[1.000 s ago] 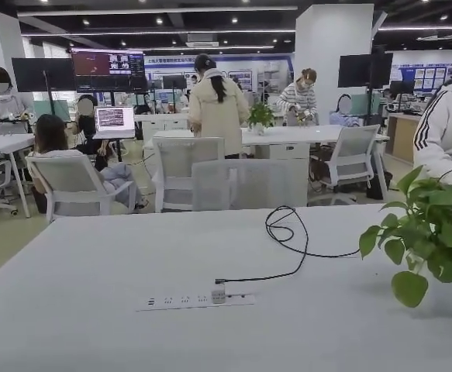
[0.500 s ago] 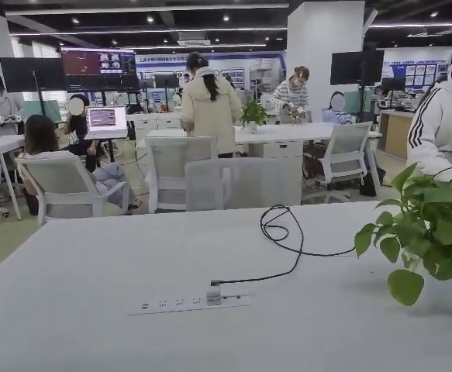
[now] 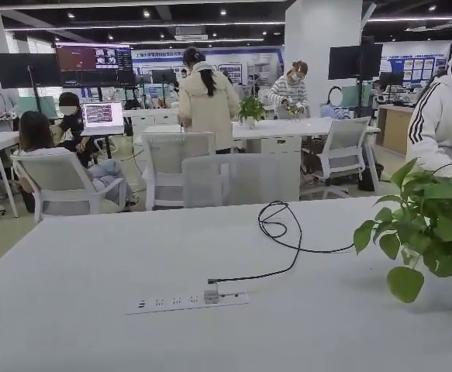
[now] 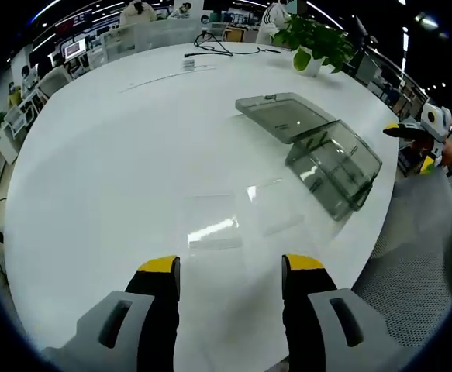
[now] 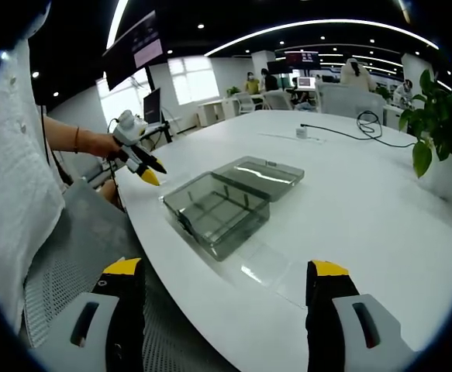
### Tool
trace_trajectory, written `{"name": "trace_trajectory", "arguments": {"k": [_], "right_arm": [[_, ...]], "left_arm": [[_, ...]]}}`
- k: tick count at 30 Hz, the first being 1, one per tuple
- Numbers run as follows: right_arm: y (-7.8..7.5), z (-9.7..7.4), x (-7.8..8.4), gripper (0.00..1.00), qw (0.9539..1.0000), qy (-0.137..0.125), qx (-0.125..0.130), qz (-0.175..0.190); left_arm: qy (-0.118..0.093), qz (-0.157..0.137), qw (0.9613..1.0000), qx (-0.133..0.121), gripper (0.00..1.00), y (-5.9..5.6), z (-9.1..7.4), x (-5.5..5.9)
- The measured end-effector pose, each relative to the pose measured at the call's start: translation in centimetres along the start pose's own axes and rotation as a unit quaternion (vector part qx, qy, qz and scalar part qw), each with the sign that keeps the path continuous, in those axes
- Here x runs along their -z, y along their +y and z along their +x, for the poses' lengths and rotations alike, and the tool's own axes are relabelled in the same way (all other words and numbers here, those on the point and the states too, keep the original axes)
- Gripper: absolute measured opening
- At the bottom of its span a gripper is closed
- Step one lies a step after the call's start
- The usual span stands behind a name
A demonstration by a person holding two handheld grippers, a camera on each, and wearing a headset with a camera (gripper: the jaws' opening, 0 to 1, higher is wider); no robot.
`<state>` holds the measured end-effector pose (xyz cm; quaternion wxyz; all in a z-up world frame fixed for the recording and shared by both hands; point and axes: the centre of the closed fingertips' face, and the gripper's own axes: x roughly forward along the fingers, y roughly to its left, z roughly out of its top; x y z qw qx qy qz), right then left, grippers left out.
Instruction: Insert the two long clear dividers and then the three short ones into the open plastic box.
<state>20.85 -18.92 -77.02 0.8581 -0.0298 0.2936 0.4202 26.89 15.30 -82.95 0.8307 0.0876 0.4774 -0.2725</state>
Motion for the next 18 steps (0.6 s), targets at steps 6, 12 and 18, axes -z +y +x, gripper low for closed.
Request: {"name": "trace_trajectory", "arguments": {"k": [6, 12, 18], "right_arm": [[-0.1, 0.1, -0.3, 0.86, 1.0000, -0.002, 0.001, 0.002], [-0.3, 0.1, -0.2, 0.86, 1.0000, -0.003, 0.003, 0.007], [-0.4, 0.1, -0.2, 0.85, 0.9999, -0.004, 0.005, 0.010]], "left_arm": [[0.037, -0.002, 0.9993, -0.011, 0.49, 0.3, 1.0, 0.9], [0.062, 0.008, 0.9979, -0.017, 0.46, 0.1, 1.4, 1.4], [0.090, 0.033, 0.9948, -0.034, 0.41, 0.6, 1.4, 1.7]]}}
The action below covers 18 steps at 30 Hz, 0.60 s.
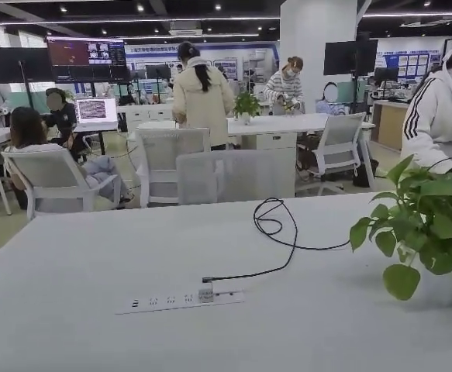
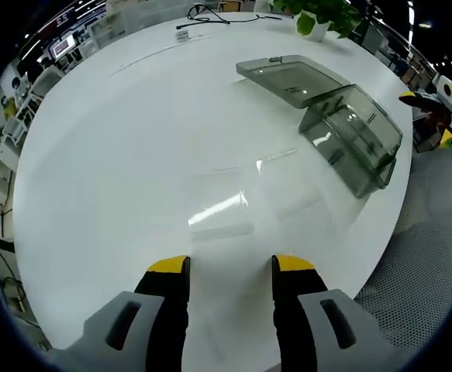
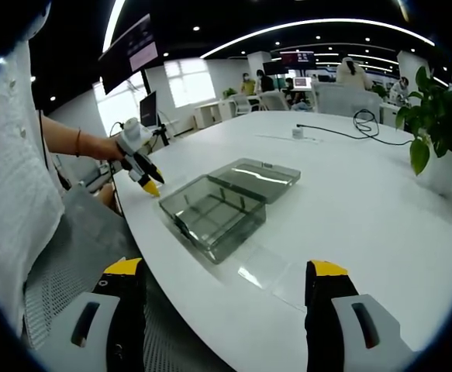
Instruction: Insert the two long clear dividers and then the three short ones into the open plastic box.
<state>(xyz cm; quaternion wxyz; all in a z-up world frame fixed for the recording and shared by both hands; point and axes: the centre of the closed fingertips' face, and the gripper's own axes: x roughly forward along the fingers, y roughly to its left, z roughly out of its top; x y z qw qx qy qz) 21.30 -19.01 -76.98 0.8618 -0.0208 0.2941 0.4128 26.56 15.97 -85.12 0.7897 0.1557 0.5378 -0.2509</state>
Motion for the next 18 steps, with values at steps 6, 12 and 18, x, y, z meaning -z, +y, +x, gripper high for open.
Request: {"name": "trace_trajectory", "arguments": {"k": [6, 12, 18], "right_arm": [[-0.10, 0.19, -0.13, 0.85, 1.0000, -0.002, 0.001, 0.002], [-0.17, 0.22, -0.19, 0.85, 1.0000, -0.003, 0.001, 0.001], [-0.07, 0.12, -0.22, 0.84, 1.0000, -0.008, 0.002, 0.002]], "left_arm": [[0.025, -0.002, 0.9996, -0.010, 0.40, 0.17, 0.25, -0.15], [0.039, -0.012, 0.9991, -0.013, 0.38, 0.31, 0.24, -0.13], [0.054, -0.026, 0.9980, -0.019, 0.37, 0.37, 0.22, -0.22]]}}
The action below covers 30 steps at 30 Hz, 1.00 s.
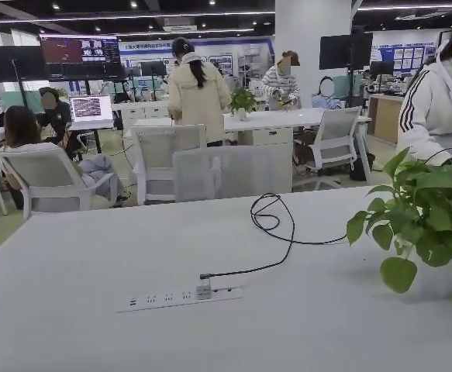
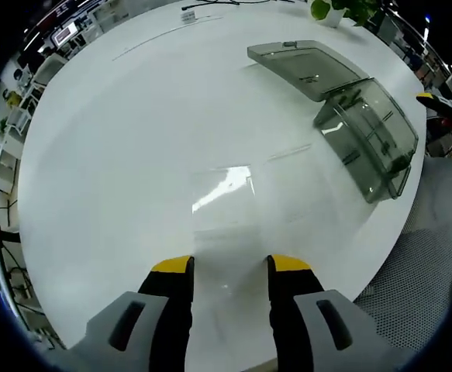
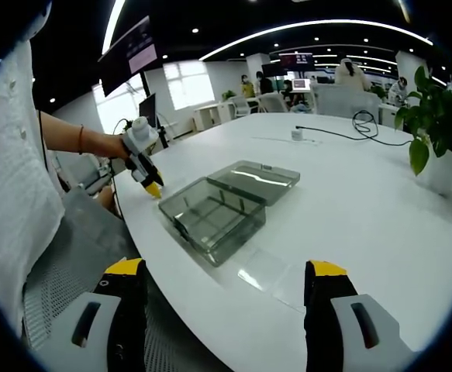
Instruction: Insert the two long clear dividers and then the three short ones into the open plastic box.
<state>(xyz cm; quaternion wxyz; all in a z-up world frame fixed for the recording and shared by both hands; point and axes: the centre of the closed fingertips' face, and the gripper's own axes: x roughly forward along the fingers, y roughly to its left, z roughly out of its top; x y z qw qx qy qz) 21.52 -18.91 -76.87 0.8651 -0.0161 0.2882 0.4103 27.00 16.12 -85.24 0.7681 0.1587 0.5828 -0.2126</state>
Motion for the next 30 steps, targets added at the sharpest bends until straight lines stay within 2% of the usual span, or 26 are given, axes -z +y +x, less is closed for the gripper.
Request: {"name": "trace_trajectory", "arguments": {"k": [5, 6, 13, 16, 26, 30], "right_arm": [[0.21, -0.02, 0.06, 0.84, 1.0000, 0.000, 0.001, 0.002], [0.22, -0.03, 0.04, 0.84, 1.0000, -0.001, 0.001, 0.002], [0.33, 0.14, 0.03, 0.83, 1.0000, 0.000, 0.001, 0.001], [0.44, 0.17, -0.03, 0.83, 1.0000, -0.001, -0.001, 0.002], [0.47, 0.22, -0.10, 0.83, 1.0000, 0.005, -0.003, -0.005], [0.61, 0.31, -0.24, 0.82, 0.9999, 0.008, -0.006, -0.007]], "left_arm": [[0.013, -0.005, 0.9999, -0.001, 0.35, 0.05, -0.07, 0.11], [0.013, -0.006, 0.9999, -0.001, 0.32, 0.10, -0.08, 0.12], [0.006, -0.009, 0.9999, -0.001, 0.32, 0.15, -0.11, 0.10], [-0.006, -0.022, 0.9997, 0.012, 0.31, -0.02, -0.19, 0.02], [-0.029, -0.040, 0.9984, 0.028, 0.30, -0.33, -0.40, 0.01], [-0.042, -0.058, 0.9966, 0.041, 0.30, -0.66, -0.53, 0.05]]}}
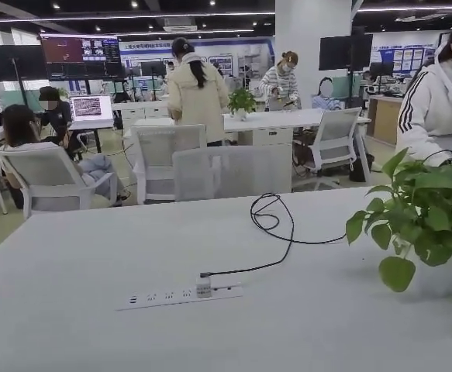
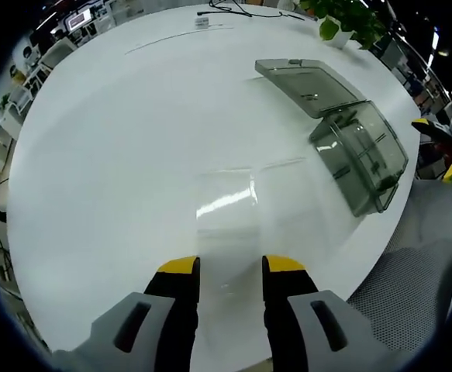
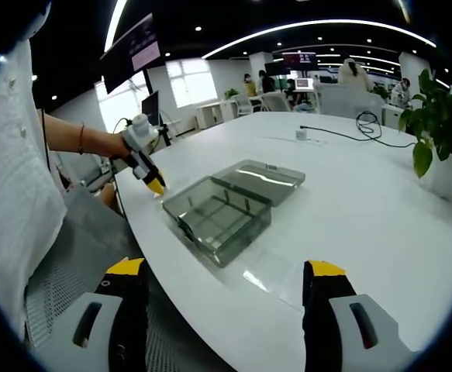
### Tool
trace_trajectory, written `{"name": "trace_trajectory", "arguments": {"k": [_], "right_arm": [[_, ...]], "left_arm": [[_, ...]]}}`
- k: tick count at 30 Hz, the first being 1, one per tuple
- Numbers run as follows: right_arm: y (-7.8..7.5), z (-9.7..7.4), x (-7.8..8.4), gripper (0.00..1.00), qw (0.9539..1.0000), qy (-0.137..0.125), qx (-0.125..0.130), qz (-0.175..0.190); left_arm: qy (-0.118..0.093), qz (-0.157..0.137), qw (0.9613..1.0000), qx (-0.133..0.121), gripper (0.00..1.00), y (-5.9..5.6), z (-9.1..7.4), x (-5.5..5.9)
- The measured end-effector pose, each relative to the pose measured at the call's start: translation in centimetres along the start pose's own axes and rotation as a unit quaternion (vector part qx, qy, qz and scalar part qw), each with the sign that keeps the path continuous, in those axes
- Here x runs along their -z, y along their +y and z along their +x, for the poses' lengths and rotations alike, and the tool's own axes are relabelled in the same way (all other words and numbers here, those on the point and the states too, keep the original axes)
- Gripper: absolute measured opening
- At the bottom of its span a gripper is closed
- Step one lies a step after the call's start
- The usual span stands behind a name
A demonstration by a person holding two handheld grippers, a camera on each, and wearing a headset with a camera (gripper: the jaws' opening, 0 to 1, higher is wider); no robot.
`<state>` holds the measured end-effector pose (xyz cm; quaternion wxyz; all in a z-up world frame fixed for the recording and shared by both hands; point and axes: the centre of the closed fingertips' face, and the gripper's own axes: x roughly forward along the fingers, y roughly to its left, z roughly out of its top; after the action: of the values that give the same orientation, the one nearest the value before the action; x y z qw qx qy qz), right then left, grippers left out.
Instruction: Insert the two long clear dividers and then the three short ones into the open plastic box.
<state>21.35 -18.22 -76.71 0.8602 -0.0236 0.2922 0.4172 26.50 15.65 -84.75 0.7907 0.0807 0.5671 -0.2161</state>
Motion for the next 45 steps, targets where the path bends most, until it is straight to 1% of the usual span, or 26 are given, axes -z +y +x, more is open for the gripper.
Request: {"name": "trace_trajectory", "arguments": {"k": [3, 6, 10, 11, 12, 13, 15, 18, 19, 20, 22, 23, 26, 27, 28, 29, 30, 32, 33, 35, 37, 39, 40, 42, 43, 45], "right_arm": [[0.1, 0.1, -0.1, 0.82, 1.0000, 0.002, -0.002, -0.002], [0.4, 0.2, -0.6, 0.81, 1.0000, 0.002, -0.005, -0.005], [0.7, 0.4, -1.3, 0.77, 0.9999, 0.002, -0.012, -0.003], [0.7, 0.4, -1.4, 0.77, 0.9999, 0.002, -0.012, -0.004], [0.9, 0.4, -1.8, 0.77, 0.9999, 0.000, -0.014, -0.005], [1.0, 0.5, -2.1, 0.76, 0.9999, -0.001, -0.015, -0.006], [1.3, 0.6, -2.9, 0.74, 0.9999, -0.002, -0.017, -0.003], [1.7, 0.8, -4.2, 0.69, 0.9997, -0.009, -0.022, -0.007], [2.0, 0.9, -4.9, 0.67, 0.9995, -0.013, -0.028, -0.004], [2.2, 1.0, -5.4, 0.66, 0.9994, -0.017, -0.031, -0.004], [2.5, 1.2, -6.7, 0.63, 0.9991, -0.026, -0.033, -0.005], [2.8, 1.4, -7.4, 0.63, 0.9989, -0.031, -0.035, -0.002], [3.6, 2.0, -9.2, 0.60, 0.9981, -0.044, -0.044, 0.005], [4.0, 2.2, -9.6, 0.56, 0.9979, -0.038, -0.050, 0.016], [4.1, 2.4, -10.0, 0.54, 0.9978, -0.042, -0.050, 0.013], [4.3, 2.5, -10.4, 0.52, 0.9977, -0.045, -0.050, 0.011], [4.6, 2.7, -11.0, 0.51, 0.9975, -0.045, -0.051, 0.018], [5.0, 3.0, -11.8, 0.49, 0.9964, -0.048, -0.058, 0.038], [5.1, 3.2, -12.3, 0.47, 0.9960, -0.055, -0.057, 0.040], [5.4, 3.6, -13.3, 0.44, 0.9951, -0.063, -0.057, 0.050], [5.6, 4.0, -14.1, 0.41, 0.9948, -0.070, -0.052, 0.053], [5.8, 4.5, -14.7, 0.37, 0.9947, -0.072, -0.048, 0.055], [6.0, 4.7, -14.9, 0.35, 0.9943, -0.074, -0.050, 0.059], [6.4, 5.2, -15.5, 0.32, 0.9924, -0.083, -0.053, 0.075], [6.8, 5.4, -15.8, 0.32, 0.9910, -0.086, -0.056, 0.085], [7.3, 5.8, -16.0, 0.30, 0.9909, -0.085, -0.057, 0.087]], "left_arm": [[-0.007, -0.003, 1.0000, 0.003, 0.30, -0.2, -0.3, 0.1], [-0.029, -0.026, 0.9991, 0.017, 0.30, -0.5, -0.8, -0.3], [-0.054, -0.040, 0.9974, 0.028, 0.30, -1.1, -1.7, -0.9], [-0.057, -0.041, 0.9971, 0.029, 0.30, -1.1, -1.8, -0.9], [-0.069, -0.047, 0.9959, 0.034, 0.30, -1.3, -2.1, -1.3], [-0.076, -0.053, 0.9950, 0.037, 0.30, -1.5, -2.4, -1.5], [-0.100, -0.061, 0.9918, 0.050, 0.30, -2.1, -3.1, -2.3], [-0.125, -0.070, 0.9876, 0.064, 0.30, -2.9, -4.2, -3.2], [-0.141, -0.078, 0.9841, 0.074, 0.30, -3.5, -4.7, -3.9], [-0.153, -0.080, 0.9816, 0.081, 0.30, -3.9, -5.1, -4.3], [-0.166, -0.084, 0.9784, 0.089, 0.30, -4.6, -5.8, -5.0], [-0.180, -0.086, 0.9750, 0.098, 0.30, -5.2, -6.3, -5.6], [-0.200, -0.087, 0.9691, 0.116, 0.30, -6.6, -7.1, -6.6], [-0.205, -0.086, 0.9671, 0.123, 0.30, -7.2, -7.5, -7.0], [-0.214, -0.085, 0.9646, 0.129, 0.30, -7.7, -7.7, -7.4], [-0.223, -0.087, 0.9614, 0.137, 0.30, -8.1, -8.0, -7.8], [-0.231, -0.091, 0.9576, 0.146, 0.30, -8.7, -8.4, -8.2], [-0.247, -0.089, 0.9512, 0.161, 0.30, -9.8, -9.0, -9.0], [-0.253, -0.087, 0.9489, 0.167, 0.30, -10.4, -9.2, -9.3], [-0.255, -0.082, 0.9477, 0.174, 0.30, -11.2, -9.4, -9.5], [-0.264, -0.077, 0.9442, 0.181, 0.30, -12.1, -9.8, -10.0], [-0.277, -0.079, 0.9374, 0.196, 0.30, -13.1, -10.3, -10.6], [-0.281, -0.080, 0.9353, 0.200, 0.30, -13.4, -10.5, -10.8], [-0.282, -0.071, 0.9349, 0.204, 0.30, -14.2, -10.7, -10.9], [-0.285, -0.062, 0.9337, 0.207, 0.30, -14.7, -10.9, -11.1], [-0.287, -0.058, 0.9324, 0.212, 0.30, -15.3, -11.0, -11.3]]}}
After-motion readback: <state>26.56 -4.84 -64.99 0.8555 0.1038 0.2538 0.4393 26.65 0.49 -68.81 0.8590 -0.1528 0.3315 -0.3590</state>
